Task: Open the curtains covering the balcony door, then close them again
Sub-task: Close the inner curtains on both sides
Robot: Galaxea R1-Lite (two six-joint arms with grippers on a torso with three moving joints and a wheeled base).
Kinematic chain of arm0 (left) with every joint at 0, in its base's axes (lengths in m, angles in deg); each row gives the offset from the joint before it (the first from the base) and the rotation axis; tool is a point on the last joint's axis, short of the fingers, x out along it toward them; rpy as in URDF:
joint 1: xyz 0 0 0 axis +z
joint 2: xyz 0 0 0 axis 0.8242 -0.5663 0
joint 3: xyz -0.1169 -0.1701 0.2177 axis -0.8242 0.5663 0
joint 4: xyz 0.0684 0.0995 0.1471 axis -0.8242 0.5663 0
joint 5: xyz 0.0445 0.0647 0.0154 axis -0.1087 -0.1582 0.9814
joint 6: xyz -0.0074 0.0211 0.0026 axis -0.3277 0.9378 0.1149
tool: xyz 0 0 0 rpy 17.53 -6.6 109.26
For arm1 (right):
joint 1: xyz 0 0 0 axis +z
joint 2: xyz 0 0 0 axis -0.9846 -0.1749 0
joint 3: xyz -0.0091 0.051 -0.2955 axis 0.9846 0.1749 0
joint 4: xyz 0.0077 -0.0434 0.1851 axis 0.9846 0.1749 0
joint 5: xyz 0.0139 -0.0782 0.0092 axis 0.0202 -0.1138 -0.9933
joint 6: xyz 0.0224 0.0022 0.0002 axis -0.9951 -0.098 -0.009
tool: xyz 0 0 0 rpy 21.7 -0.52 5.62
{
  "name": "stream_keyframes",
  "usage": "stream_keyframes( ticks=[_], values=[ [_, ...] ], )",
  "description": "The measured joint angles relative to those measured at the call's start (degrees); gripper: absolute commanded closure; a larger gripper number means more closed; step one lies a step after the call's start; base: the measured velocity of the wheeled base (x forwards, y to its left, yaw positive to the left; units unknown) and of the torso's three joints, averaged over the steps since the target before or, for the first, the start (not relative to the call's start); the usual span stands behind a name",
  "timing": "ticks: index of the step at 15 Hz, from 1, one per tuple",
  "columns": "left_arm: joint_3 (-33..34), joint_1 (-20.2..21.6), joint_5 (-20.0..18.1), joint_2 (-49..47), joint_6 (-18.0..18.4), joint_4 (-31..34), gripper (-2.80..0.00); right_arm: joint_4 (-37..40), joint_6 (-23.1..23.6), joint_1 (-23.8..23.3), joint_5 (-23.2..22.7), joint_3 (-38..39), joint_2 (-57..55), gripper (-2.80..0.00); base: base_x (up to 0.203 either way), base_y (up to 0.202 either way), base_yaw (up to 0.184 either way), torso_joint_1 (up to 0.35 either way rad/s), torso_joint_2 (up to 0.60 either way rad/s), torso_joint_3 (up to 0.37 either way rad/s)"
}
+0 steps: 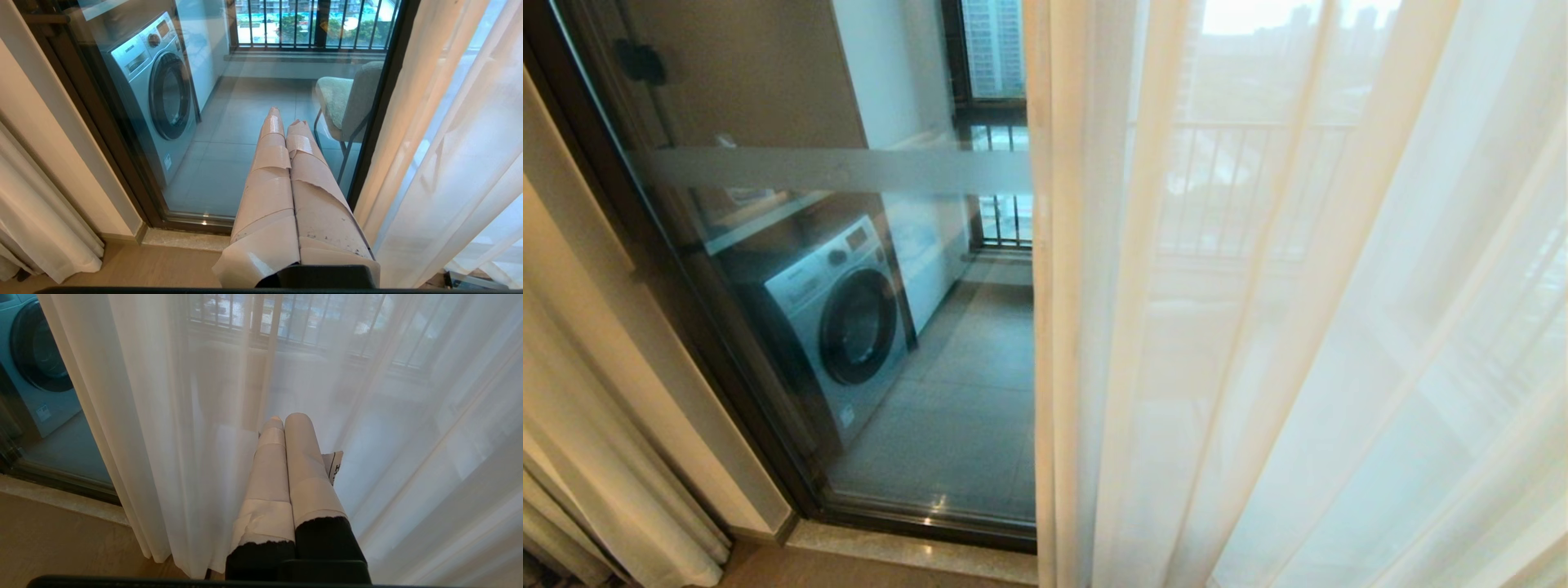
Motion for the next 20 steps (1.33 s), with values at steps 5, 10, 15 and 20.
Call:
stream_keyframes(
  ticks=[5, 10, 15, 20],
  values=[
    [0.00, 0.00, -0.03, 0.00, -0.04, -0.02, 0.00, 0.05, -0.02, 0.01, -0.07, 0.00, 0.00, 0.00, 0.000, 0.085, -0.007, 0.002, 0.00, 0.002],
    [0.00, 0.00, -0.01, 0.00, -0.04, 0.00, 0.00, 0.00, -0.13, 0.00, -0.07, 0.00, 0.00, 0.00, 0.000, 0.188, 0.000, 0.003, 0.00, 0.002],
    [0.00, 0.00, -0.01, 0.00, -0.12, 0.00, 0.00, 0.02, -0.16, 0.00, -0.09, 0.00, 0.00, 0.00, 0.000, 0.186, -0.001, 0.003, 0.00, 0.003],
    [0.00, 0.00, -0.02, 0.00, -0.13, 0.00, 0.00, 0.05, -0.28, 0.00, -0.09, 0.00, 0.00, 0.00, 0.000, 0.188, -0.018, 0.002, 0.00, 0.003]
  ],
)
